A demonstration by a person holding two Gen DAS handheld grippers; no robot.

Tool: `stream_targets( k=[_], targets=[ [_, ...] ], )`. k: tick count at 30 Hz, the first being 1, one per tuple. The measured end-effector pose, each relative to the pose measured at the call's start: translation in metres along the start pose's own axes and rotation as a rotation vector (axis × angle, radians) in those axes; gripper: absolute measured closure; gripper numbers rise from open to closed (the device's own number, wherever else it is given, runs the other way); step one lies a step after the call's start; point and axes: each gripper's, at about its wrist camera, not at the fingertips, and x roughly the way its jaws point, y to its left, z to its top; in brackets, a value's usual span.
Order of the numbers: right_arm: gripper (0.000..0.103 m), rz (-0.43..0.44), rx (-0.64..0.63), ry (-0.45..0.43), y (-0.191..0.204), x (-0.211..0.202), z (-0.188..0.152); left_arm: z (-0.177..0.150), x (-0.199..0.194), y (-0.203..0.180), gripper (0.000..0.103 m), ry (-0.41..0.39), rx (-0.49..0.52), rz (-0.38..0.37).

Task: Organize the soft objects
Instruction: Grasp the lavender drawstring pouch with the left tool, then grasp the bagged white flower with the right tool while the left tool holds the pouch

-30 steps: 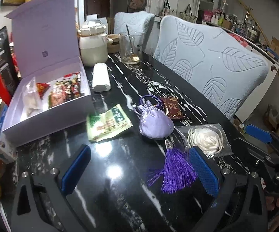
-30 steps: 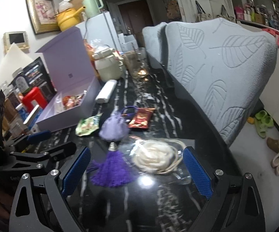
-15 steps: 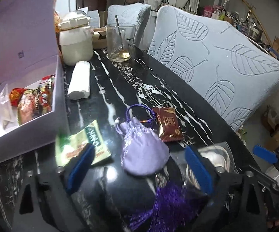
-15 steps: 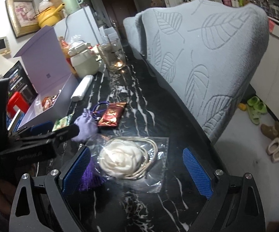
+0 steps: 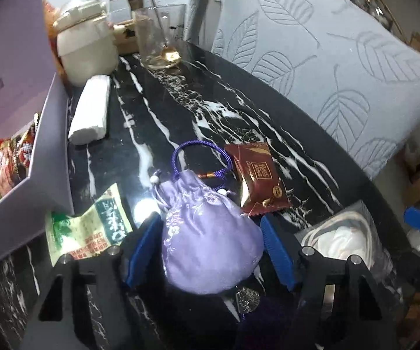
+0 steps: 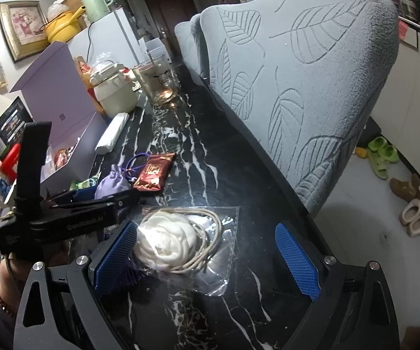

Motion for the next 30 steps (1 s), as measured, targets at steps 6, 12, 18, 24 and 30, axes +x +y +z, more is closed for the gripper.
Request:
stream_targets(
  k=[6,12,18,24,30],
  targets=[
    [0.006,-0.008,-0.021,0.014,0.005,0.002,-0.001,-0.006,-0.014,-0.001,0.050,-0.014,-0.007,-0.023],
    [0.000,-0.051,-0.012,0.068,0.010,0.018,-0.002,-0.016,-0.045,0.008,0.050,-0.029,-0.023,-0.004],
    [0.000,-0.034,-0.074,0.069,0.023,0.026,-0.004,-0.031,-0.070,0.016,0.050,-0.067,-0.052,0.014],
    [0.000,-0.055,-0.140,0.108,0.045,0.045,-0.002,-0.047,-0.078,0.025,0.050,-0.050,-0.096,-0.010],
    [0.000,-0.069,-0.124,0.120,0.052,0.055,0.000,-0.056,-0.087,0.034,0.050,-0.054,-0.124,-0.012]
  ],
)
